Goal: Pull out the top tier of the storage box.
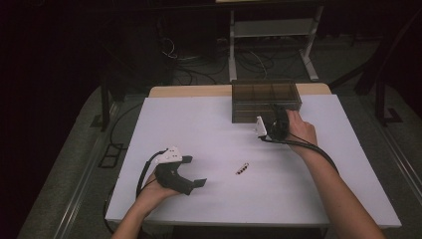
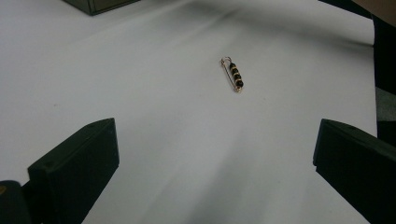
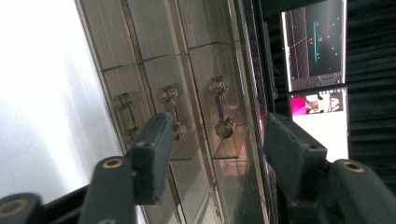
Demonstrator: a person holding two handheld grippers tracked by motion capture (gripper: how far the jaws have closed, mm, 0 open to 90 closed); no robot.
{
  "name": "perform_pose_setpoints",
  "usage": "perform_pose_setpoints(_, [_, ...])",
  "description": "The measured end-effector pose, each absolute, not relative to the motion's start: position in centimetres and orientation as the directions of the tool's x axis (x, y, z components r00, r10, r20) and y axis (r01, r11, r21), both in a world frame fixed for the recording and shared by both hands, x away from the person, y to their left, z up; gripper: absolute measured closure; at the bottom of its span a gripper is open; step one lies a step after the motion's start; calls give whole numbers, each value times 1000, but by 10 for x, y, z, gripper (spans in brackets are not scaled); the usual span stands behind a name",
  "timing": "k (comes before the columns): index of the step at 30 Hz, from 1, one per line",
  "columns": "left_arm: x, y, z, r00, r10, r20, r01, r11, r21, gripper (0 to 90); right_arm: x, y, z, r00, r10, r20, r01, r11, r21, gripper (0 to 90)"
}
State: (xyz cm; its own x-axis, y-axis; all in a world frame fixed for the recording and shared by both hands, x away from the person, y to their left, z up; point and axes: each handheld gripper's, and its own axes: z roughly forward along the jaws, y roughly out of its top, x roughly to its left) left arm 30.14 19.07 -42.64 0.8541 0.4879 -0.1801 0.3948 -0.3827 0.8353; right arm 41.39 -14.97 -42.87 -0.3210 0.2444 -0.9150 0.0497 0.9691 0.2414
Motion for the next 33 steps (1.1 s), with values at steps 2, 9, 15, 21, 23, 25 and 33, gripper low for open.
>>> perform_pose_setpoints(2, [302, 191, -426, 854, 488, -179, 394, -383, 836, 0, 415, -149, -429, -316, 239, -918, 51, 971, 235, 447])
perform_pose_setpoints(9, [301, 191, -426, 855, 487, -180, 394, -383, 836, 0, 418, -150, -431, -314, 224, -923, 55, 974, 218, 517])
perform_pose_setpoints(15, [301, 191, -426, 854, 489, -178, 394, -384, 835, 0, 419, -151, -432, -306, 218, -927, 52, 976, 212, 553])
perform_pose_setpoints(21, [301, 191, -426, 854, 489, -178, 394, -383, 836, 0, 420, -151, -433, -297, 205, -932, 45, 979, 201, 589])
perform_pose_setpoints(23, [301, 191, -426, 854, 489, -177, 393, -384, 835, 0, 421, -151, -432, -294, 202, -934, 43, 979, 199, 611])
perform_pose_setpoints(25, [301, 191, -426, 854, 489, -177, 393, -384, 836, 0, 421, -151, -432, -293, 201, -935, 43, 979, 197, 625])
perform_pose_setpoints(33, [301, 191, -426, 854, 489, -177, 393, -384, 835, 0, 424, -151, -433, -286, 187, -940, 44, 982, 182, 669])
